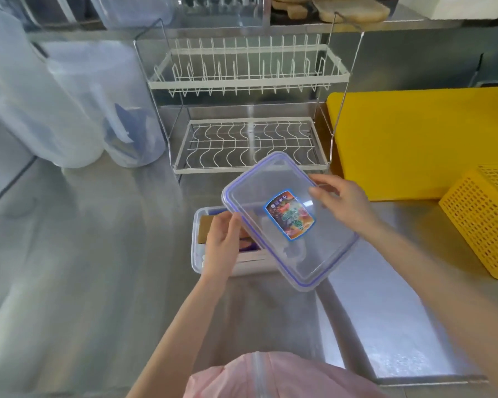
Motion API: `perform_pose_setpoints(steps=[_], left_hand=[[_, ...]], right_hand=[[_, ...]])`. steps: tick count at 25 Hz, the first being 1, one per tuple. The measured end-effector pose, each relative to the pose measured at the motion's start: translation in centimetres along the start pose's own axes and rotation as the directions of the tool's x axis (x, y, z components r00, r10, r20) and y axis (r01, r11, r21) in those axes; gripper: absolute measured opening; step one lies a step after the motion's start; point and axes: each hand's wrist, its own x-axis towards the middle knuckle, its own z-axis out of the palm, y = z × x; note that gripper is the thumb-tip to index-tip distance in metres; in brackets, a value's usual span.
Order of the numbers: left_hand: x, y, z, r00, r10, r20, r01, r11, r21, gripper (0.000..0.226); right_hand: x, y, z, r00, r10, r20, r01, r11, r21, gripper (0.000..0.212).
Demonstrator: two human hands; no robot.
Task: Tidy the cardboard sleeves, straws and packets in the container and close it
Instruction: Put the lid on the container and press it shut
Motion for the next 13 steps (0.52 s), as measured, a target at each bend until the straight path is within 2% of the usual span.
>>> perform_pose_setpoints(steps=[2, 3, 6, 9, 13], left_hand=[[1.0, 0.4, -1.9, 0.993, 0.002, -0.118, -0.003, 1.0, -0.004, 0.017], [1.5, 0.4, -2.9, 0.986, 0.006, -0.165, 0.003, 0.998, 0.058, 0.018], [2.3, -0.3, -5.4, 0.986, 0.066, -0.153, -0.002, 0.922, 0.386, 0.02], [2.3, -1.2, -6.8, 0.979, 0.038, -0.2, 0.068, 0.864, 0.499, 0.016], [1.7, -2.8, -7.5, 0.961, 0.103, -0.257, 0.068, 0.814, 0.577, 0.02]], right_hand=[[1.9, -0.8, 1.1, 0.987, -0.072, 0.144, 0.086, 0.992, -0.089, 0.032], [2.7, -1.2, 1.7, 0.968, -0.104, 0.228, 0.136, 0.983, -0.126, 0.032], [4.9, -2.5, 3.8, 0.895, -0.156, 0.417, 0.237, 0.96, -0.15, 0.033], [6.4, -3.7, 6.3, 0.828, -0.195, 0.525, 0.342, 0.918, -0.198, 0.033], [7.1, -3.6, 9.4, 0.781, -0.187, 0.596, 0.4, 0.883, -0.247, 0.033]])
